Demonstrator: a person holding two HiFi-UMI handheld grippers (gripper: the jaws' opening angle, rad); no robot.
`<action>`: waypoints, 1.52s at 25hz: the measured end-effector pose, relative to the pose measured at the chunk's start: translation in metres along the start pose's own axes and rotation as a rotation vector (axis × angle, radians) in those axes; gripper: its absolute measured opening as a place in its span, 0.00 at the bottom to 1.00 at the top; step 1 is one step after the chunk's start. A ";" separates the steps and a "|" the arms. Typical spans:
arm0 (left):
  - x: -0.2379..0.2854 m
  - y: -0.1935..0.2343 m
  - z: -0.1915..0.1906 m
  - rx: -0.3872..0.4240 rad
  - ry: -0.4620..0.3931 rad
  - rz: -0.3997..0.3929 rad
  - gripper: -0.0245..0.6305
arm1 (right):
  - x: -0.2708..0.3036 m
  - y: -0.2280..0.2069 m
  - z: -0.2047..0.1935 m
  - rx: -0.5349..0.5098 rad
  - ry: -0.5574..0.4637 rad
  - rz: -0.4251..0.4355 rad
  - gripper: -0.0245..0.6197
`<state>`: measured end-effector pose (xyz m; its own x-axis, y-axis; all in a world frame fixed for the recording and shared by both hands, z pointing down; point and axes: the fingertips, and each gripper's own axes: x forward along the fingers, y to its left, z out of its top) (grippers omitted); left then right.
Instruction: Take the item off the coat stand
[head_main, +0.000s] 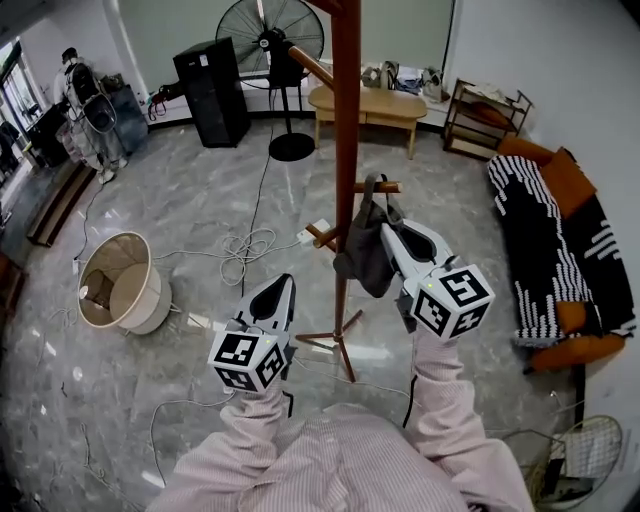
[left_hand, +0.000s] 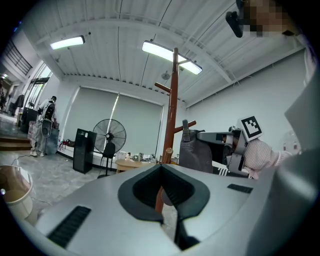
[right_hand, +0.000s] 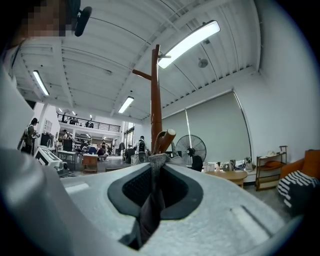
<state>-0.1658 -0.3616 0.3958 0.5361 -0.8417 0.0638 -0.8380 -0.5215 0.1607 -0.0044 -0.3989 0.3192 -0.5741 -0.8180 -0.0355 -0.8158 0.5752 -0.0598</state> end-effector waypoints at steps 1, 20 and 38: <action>-0.001 -0.002 0.000 0.000 -0.001 -0.003 0.04 | -0.003 0.000 0.001 -0.001 -0.003 -0.004 0.09; -0.011 -0.030 -0.003 0.009 0.004 -0.053 0.04 | -0.053 -0.010 0.020 0.016 -0.075 -0.096 0.09; -0.035 -0.047 -0.019 0.016 0.006 0.037 0.04 | -0.105 -0.013 -0.026 0.117 -0.094 -0.086 0.09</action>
<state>-0.1434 -0.3056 0.4046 0.5056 -0.8594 0.0753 -0.8585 -0.4926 0.1425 0.0651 -0.3201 0.3498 -0.4889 -0.8643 -0.1179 -0.8450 0.5028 -0.1820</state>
